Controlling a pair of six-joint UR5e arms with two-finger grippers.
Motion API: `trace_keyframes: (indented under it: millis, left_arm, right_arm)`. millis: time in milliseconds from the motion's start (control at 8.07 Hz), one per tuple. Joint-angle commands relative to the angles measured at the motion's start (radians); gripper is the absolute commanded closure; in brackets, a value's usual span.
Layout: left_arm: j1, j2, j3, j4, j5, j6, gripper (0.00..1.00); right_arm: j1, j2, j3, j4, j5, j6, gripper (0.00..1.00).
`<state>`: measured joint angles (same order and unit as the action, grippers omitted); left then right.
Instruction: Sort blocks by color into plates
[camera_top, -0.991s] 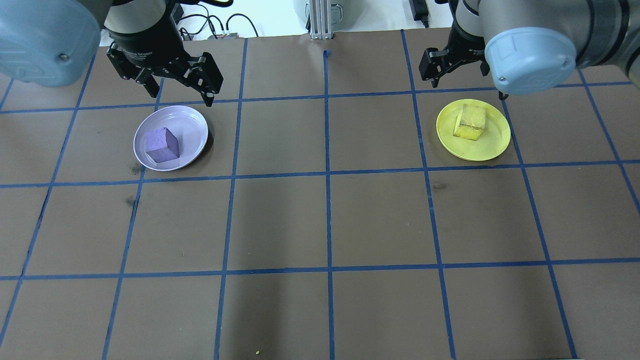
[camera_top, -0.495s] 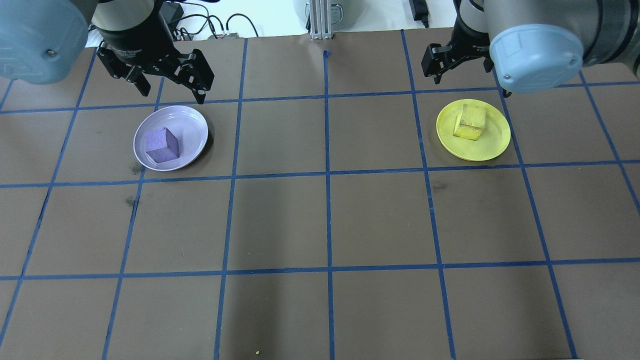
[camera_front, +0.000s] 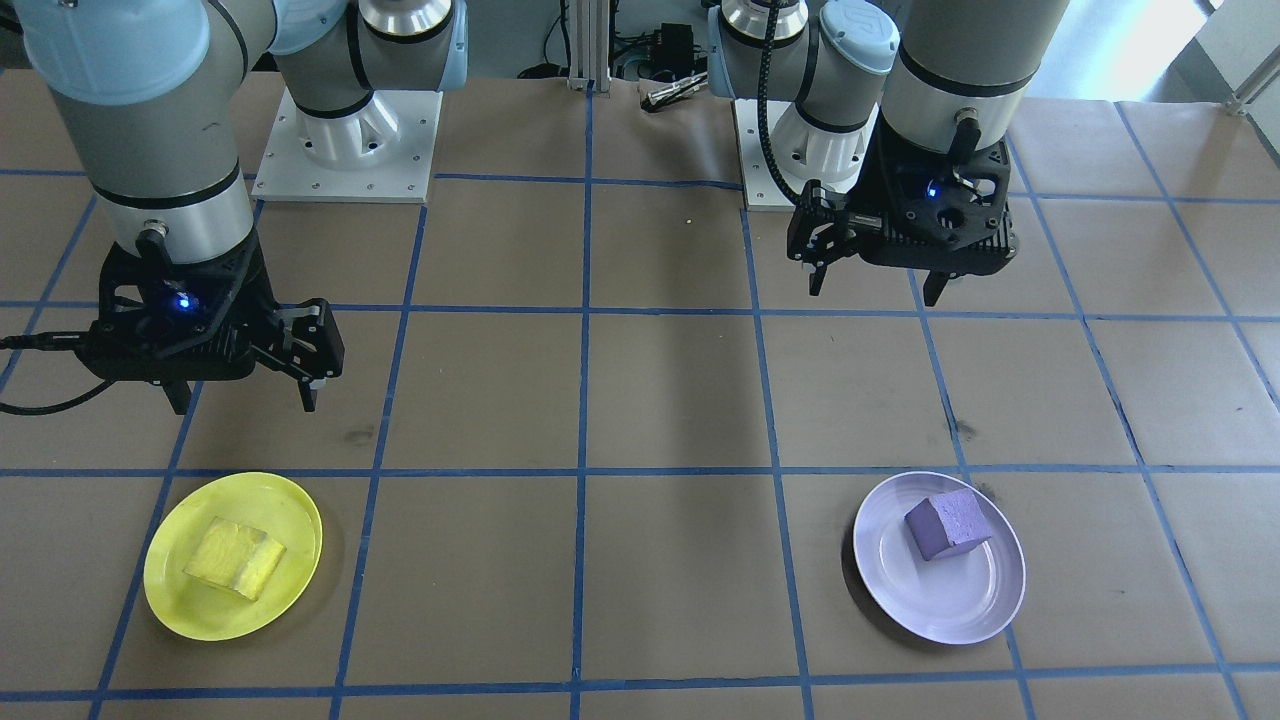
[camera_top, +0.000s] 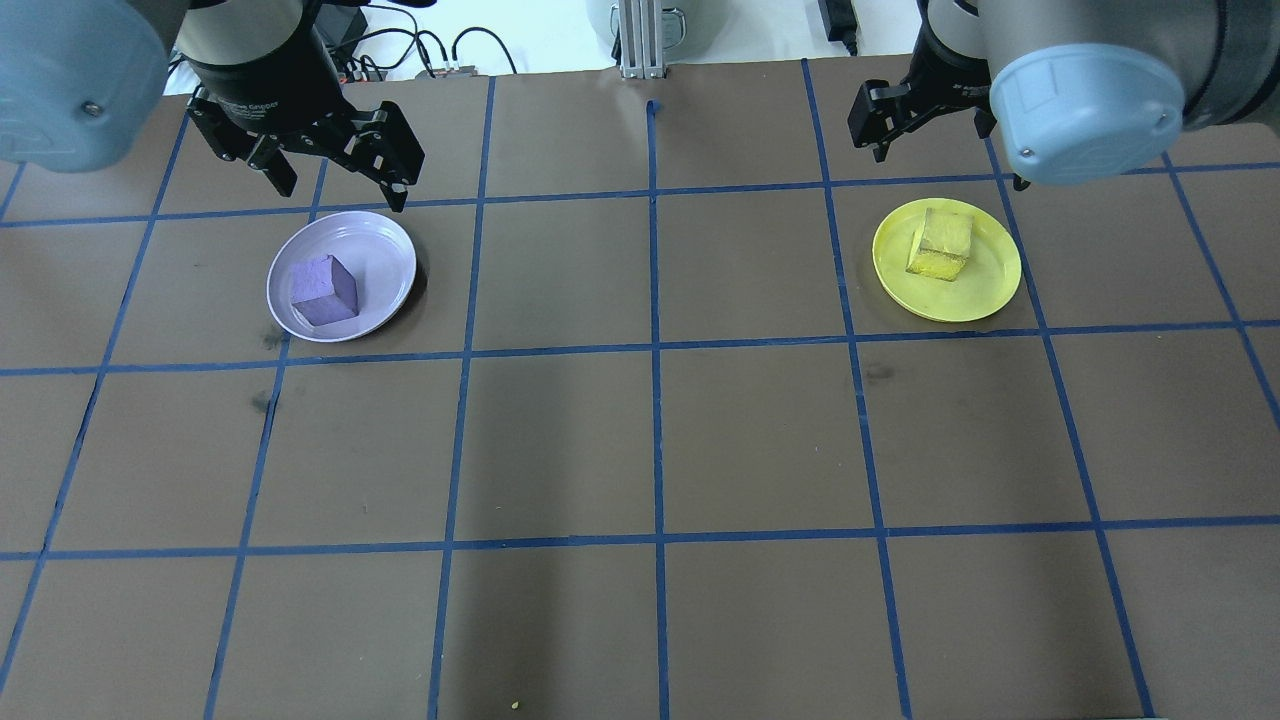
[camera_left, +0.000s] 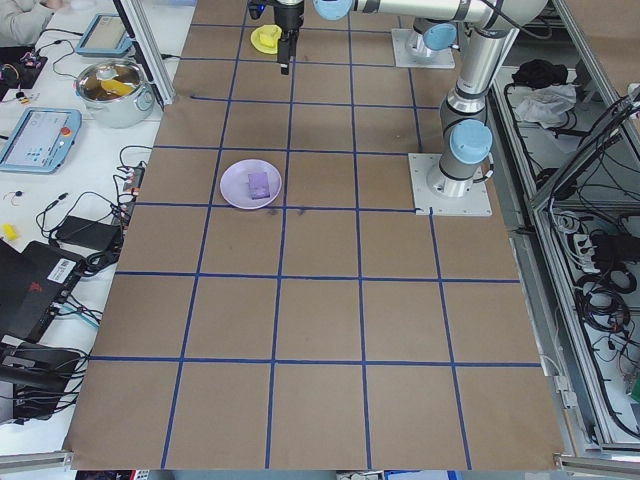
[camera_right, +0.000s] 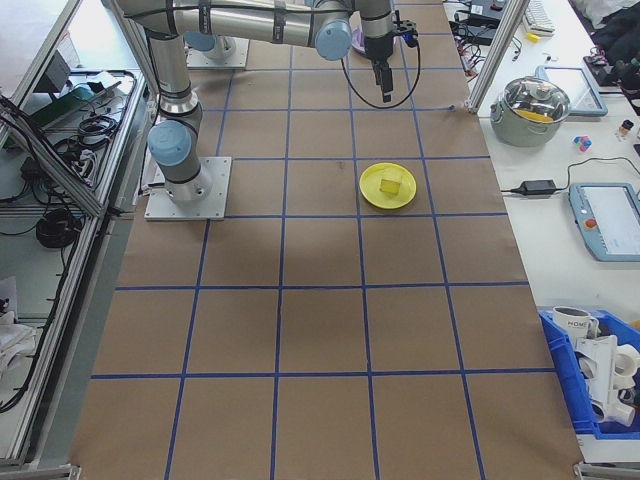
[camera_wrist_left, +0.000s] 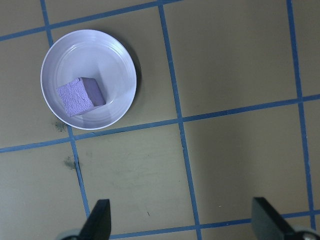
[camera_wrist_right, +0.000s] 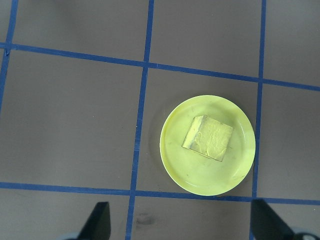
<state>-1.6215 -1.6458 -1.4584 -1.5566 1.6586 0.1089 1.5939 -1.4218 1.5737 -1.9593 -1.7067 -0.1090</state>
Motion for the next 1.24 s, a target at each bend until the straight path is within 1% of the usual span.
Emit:
trace_keyframes:
  millis: [0,248,372,495,619,867,991,1115]
  left_arm:
    - [0.0,0.003,0.0,0.0,0.001,0.0,0.0]
    - [0.002,0.003,0.0,0.0,0.0,0.0,0.0]
    - [0.003,0.004,0.0,0.0,0.001,0.003,0.0]
    - [0.002,0.004,0.0,0.0,0.0,0.002,0.0]
    - [0.002,0.003,0.0,0.0,0.0,0.002,0.0]
    - [0.002,0.004,0.0,0.0,0.0,0.002,0.0]
    - [0.002,0.004,0.0,0.0,0.0,0.002,0.0]
    - [0.002,0.004,0.0,0.0,0.0,0.002,0.0]
  right_arm:
    - [0.0,-0.022,0.0,0.0,-0.004,-0.001,0.0]
    - [0.0,-0.025,0.0,-0.004,0.013,0.012,0.0]
    - [-0.002,-0.037,0.0,-0.004,-0.007,0.012,0.0]
    - [-0.003,-0.039,0.002,-0.001,-0.011,0.012,0.0]
    - [-0.005,-0.048,0.002,0.003,0.002,-0.004,0.0]
    - [-0.005,-0.049,0.008,0.0,0.002,-0.005,0.0]
    - [-0.005,-0.051,0.008,0.007,-0.011,-0.004,0.0]
    - [-0.005,-0.051,0.009,0.005,-0.013,-0.001,0.0]
